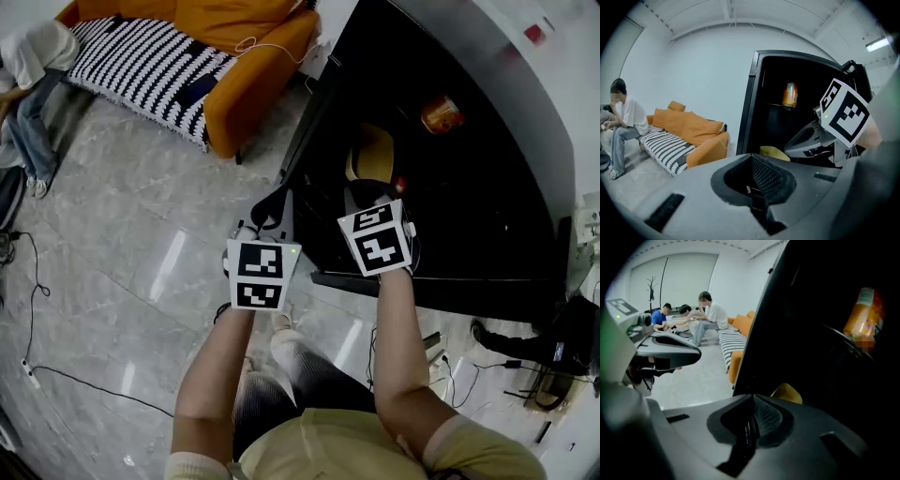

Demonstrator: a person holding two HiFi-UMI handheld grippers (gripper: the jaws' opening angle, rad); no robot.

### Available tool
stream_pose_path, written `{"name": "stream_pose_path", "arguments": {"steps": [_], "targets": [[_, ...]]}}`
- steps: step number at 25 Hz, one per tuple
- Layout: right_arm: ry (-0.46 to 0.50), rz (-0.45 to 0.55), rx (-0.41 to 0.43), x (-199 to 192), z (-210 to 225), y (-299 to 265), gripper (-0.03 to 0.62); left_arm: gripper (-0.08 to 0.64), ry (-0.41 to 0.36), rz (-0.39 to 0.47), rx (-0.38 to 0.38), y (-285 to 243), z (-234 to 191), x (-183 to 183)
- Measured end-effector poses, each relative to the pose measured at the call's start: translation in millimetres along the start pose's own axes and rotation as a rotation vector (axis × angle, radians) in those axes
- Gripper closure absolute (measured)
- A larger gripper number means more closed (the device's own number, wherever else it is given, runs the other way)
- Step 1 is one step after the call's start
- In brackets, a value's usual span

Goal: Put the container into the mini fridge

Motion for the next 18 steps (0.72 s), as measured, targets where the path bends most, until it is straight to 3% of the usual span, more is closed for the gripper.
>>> {"name": "stream_pose_path", "arguments": {"steps": [18], "targets": [[-0.098, 0.205, -0.059, 43, -29, 108, 0.558, 0.538, -0.005, 0.098, 0.054, 110, -7, 57]]}}
Point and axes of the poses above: the fingertips, and each gripper's own axes: y backward along the fingers, z to its right, x out of its top, the point moved 2 cm from there along y, backward along the fingers, and after that the axes turned 5 degrees about -x, right-handed, at the moved point
